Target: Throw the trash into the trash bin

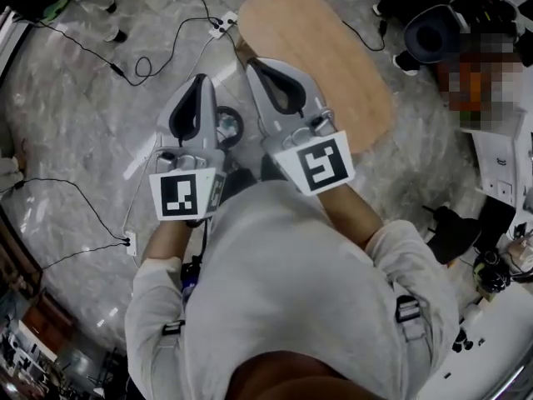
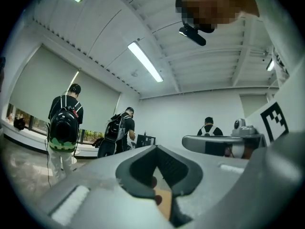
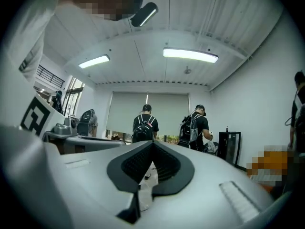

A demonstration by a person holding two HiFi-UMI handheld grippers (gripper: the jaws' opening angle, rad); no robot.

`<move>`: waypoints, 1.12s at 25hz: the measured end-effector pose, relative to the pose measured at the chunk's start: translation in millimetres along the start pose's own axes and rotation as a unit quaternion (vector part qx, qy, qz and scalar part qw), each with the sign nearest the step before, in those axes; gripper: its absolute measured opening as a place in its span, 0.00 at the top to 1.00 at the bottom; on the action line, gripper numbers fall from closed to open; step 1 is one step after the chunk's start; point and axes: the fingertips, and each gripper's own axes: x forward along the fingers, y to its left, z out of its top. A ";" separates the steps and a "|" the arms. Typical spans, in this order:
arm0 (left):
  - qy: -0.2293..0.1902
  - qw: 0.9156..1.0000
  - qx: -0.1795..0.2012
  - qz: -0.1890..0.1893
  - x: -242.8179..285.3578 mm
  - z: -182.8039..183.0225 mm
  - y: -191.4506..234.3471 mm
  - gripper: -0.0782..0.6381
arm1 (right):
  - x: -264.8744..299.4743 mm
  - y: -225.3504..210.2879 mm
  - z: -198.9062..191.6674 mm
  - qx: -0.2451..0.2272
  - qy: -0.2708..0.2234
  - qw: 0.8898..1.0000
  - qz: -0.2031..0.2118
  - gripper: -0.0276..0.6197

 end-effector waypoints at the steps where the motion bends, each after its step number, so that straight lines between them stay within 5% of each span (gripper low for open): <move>1: -0.001 1.000 -0.001 0.001 1.6 2.1 -5.2 0.87 | -6.0 -2.7 3.3 -0.005 -0.003 1.000 -0.002 0.95; 6: 0.015 1.000 0.002 0.025 0.9 5.6 -15.3 0.87 | -19.7 -8.7 9.4 -0.014 -0.001 1.000 0.000 0.95; 28: 0.008 1.000 0.008 0.009 -5.8 17.2 -14.9 0.87 | -12.6 8.1 18.9 -0.039 0.002 0.999 0.017 0.95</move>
